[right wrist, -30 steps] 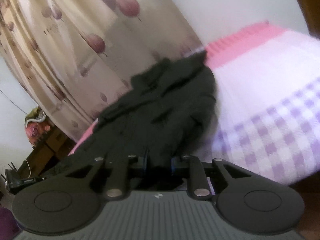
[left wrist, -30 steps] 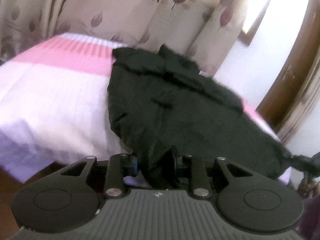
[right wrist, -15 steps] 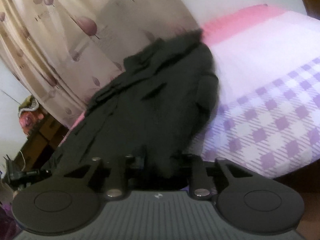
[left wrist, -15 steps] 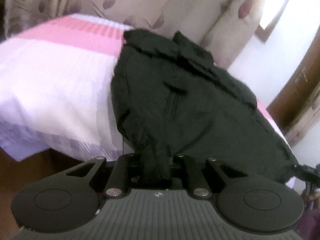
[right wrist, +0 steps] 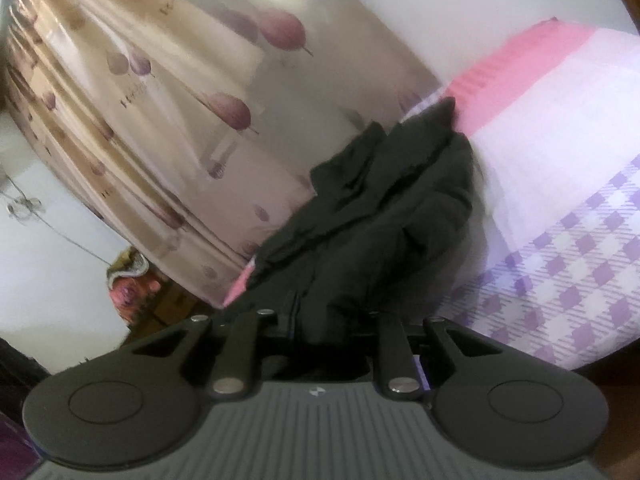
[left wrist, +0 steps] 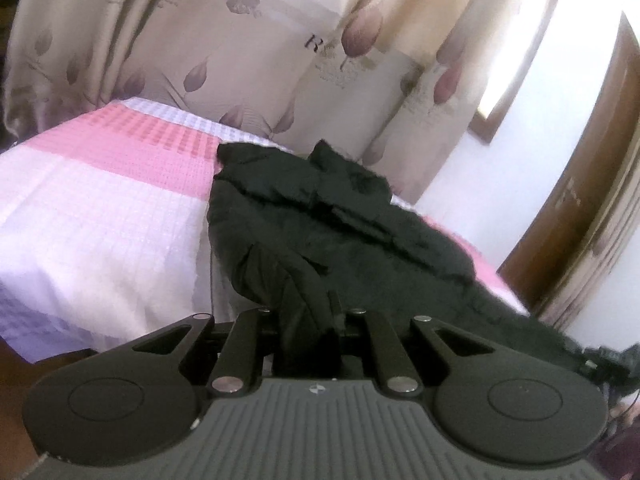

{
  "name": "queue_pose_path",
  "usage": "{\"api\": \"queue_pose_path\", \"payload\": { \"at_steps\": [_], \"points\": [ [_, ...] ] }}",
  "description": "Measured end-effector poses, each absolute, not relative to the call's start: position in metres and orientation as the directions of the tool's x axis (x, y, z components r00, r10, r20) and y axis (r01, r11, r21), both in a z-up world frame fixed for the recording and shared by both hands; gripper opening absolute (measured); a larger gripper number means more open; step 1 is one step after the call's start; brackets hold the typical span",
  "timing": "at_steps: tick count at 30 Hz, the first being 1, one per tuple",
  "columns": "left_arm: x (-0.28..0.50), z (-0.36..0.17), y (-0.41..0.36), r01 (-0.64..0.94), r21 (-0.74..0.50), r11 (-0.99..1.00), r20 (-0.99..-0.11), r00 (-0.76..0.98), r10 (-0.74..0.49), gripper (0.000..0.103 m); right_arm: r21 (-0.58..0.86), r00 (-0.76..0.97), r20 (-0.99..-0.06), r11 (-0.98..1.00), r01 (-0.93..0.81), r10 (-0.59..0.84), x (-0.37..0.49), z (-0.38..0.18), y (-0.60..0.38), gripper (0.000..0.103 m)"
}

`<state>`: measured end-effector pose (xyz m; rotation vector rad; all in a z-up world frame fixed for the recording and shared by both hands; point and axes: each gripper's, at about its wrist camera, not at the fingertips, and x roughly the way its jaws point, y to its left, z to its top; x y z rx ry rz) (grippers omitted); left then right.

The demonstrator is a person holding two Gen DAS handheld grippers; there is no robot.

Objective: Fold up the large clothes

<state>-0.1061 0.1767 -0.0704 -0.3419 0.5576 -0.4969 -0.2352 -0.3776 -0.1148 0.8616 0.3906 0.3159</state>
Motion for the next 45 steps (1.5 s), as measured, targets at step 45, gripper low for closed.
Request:
{"api": "queue_pose_path", "payload": {
  "at_steps": [45],
  "points": [
    [0.208, -0.021, 0.062, 0.086, -0.388, 0.918, -0.417, 0.871, -0.258, 0.026, 0.748, 0.926, -0.331, 0.649, 0.141, 0.180, 0.092, -0.094, -0.482, 0.018]
  ]
}}
